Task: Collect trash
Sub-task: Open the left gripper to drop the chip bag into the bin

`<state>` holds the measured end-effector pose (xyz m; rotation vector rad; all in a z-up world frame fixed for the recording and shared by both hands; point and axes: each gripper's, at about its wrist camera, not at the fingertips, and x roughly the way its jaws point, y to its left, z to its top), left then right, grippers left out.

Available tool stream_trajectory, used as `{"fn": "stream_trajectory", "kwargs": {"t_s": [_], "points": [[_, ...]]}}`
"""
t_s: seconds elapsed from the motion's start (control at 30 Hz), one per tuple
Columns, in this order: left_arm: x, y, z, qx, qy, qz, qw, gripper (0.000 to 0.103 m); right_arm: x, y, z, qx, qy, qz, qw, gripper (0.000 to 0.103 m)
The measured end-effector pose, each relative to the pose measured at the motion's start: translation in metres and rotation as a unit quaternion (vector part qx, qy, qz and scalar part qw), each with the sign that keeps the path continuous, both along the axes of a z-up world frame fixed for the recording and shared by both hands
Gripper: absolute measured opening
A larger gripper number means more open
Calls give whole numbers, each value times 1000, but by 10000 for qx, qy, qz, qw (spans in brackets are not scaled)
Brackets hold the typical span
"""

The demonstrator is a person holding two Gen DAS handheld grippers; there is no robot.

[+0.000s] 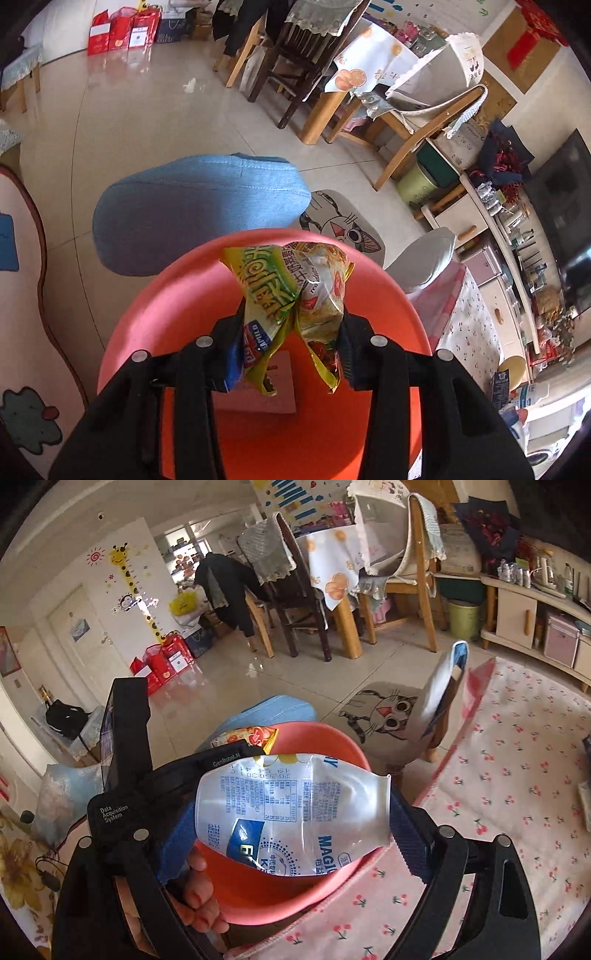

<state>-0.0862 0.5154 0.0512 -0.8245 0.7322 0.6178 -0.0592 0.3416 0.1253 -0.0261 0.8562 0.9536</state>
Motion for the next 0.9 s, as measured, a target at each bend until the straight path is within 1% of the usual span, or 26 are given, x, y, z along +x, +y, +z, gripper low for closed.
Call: {"fn": "stream_trajectory", "kwargs": {"t_s": [0.07,0.13,0.17,0.2,0.23,0.3,0.4,0.47,0.53,0.57,0.6,0.67,0.77,0.8,0.83,0.9], "points": [[0,6,-6,-114,79,15,9999,47,4,3,-6,-73,47,-122,9999,92],[-1,10,-11,-258,35,-3,9997,51,10,-4,-9,148,289,-259,9991,93],[0,11,-11,-268,53,-5,9996,56,12,-10,-9,277,373,-339,9983,93],[0,9,-12,-262,41,3,9996,58,14,-17,-9,359,423,-411,9976,94],[-2,9,-11,-220,6,17,9998,58,17,-22,-8,424,456,-488,9969,94],[-4,5,-5,-30,-44,82,10000,67,21,-36,-5,513,480,-648,9954,94],[-4,-2,4,206,-252,118,9994,76,21,-54,1,530,387,-835,9943,94],[-4,-7,9,342,-421,88,9985,77,18,-64,4,442,260,-912,9945,94],[-4,-14,15,461,-667,11,9967,77,12,-75,5,263,42,-982,9948,94],[-4,-19,20,576,-811,-32,9950,77,8,-79,5,150,-95,-1014,9947,94],[-4,-25,24,722,-967,-85,9927,80,5,-84,5,44,-220,-1039,9943,94],[-3,-40,35,1068,-1306,-243,9854,82,-3,-92,3,-163,-467,-1088,9928,94],[0,-62,48,1590,-1634,-440,9727,85,-10,-104,-1,-378,-684,-1120,9906,94],[2,-69,51,1705,-1758,-508,9682,88,-13,-108,-1,-425,-739,-1140,9898,94],[3,-75,54,1778,-1895,-581,9639,88,-14,-113,-2,-449,-783,-1162,9891,94],[5,-86,58,1828,-2064,-795,9580,88,-15,-124,-3,-465,-842,-1221,9878,94]]}}
